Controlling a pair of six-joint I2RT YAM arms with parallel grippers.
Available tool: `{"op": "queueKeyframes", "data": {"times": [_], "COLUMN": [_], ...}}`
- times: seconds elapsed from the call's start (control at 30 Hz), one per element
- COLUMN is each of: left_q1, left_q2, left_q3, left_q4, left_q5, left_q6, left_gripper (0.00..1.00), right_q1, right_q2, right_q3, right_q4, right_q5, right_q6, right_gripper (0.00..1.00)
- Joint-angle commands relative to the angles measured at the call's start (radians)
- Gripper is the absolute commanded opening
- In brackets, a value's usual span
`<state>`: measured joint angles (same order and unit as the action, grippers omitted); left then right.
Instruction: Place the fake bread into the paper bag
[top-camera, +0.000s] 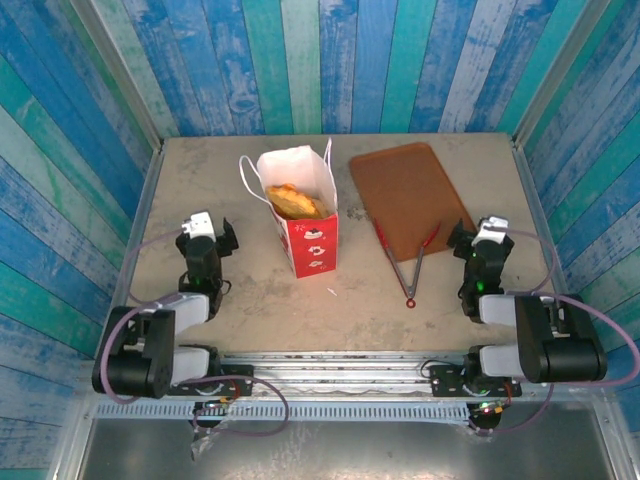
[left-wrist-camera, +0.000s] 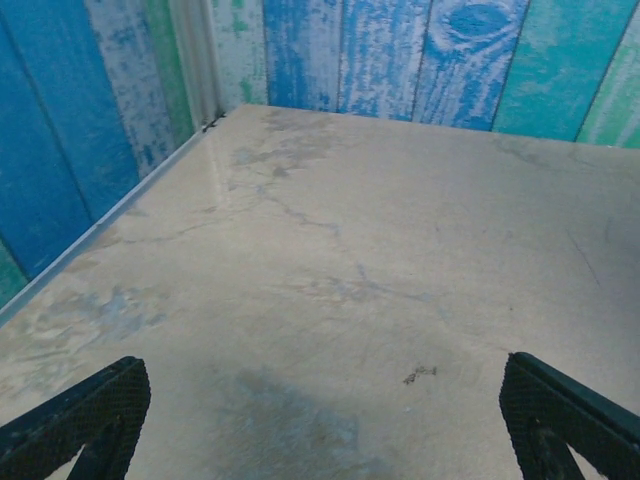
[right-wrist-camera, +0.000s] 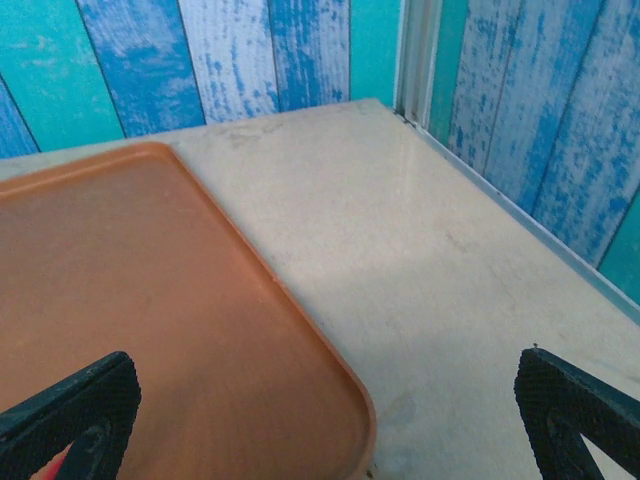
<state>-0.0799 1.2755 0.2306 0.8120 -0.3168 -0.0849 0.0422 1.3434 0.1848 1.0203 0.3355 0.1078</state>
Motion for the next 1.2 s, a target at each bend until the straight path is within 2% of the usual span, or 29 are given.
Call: {"op": "queueKeyframes", "data": {"times": [0.0,0.13,0.2,0.4,0.53,0.73,0.97,1.17], "left_q1": [0.004,0.013,0.019,0.043,0.044,0.043,0.043,0.043], "left_q2": [0.070,0.255,0.207,0.231,0.223,0.226,0.226,0.226], "left_q3": [0.005,-0.053,0.006,0.031,0.035,0.033,0.035,0.034], "left_q4": [0.181,0.519,0.295,0.288,0.264,0.274,0.271,0.271], "left_q5": [0.074,0.076,0.087,0.108,0.109,0.108,0.108,0.110], "left_q6": [0.057,0.088,0.055,0.039,0.037,0.039,0.039,0.039], "left_gripper": [0.94,0.94,0.94,0.94,0.94,0.94,0.94,0.94], "right_q1": [0.038,0.074,0.075,0.079,0.095,0.107,0.106,0.101], "right_q2": [0.014,0.025,0.025,0.028,0.062,0.080,0.135,0.138], "right_q3": [0.037,0.022,0.020,0.018,0.103,0.136,0.245,0.251], "right_q4": [-0.003,0.043,0.048,0.056,-0.062,-0.101,-0.244,-0.255], "right_q5": [0.012,0.040,0.038,0.038,0.044,0.053,0.042,0.034], "right_q6": [-0.058,-0.092,-0.092,-0.098,-0.120,-0.132,-0.133,-0.131], "right_gripper": [1.00,1.00,1.00,1.00,1.00,1.00,1.00,1.00]}}
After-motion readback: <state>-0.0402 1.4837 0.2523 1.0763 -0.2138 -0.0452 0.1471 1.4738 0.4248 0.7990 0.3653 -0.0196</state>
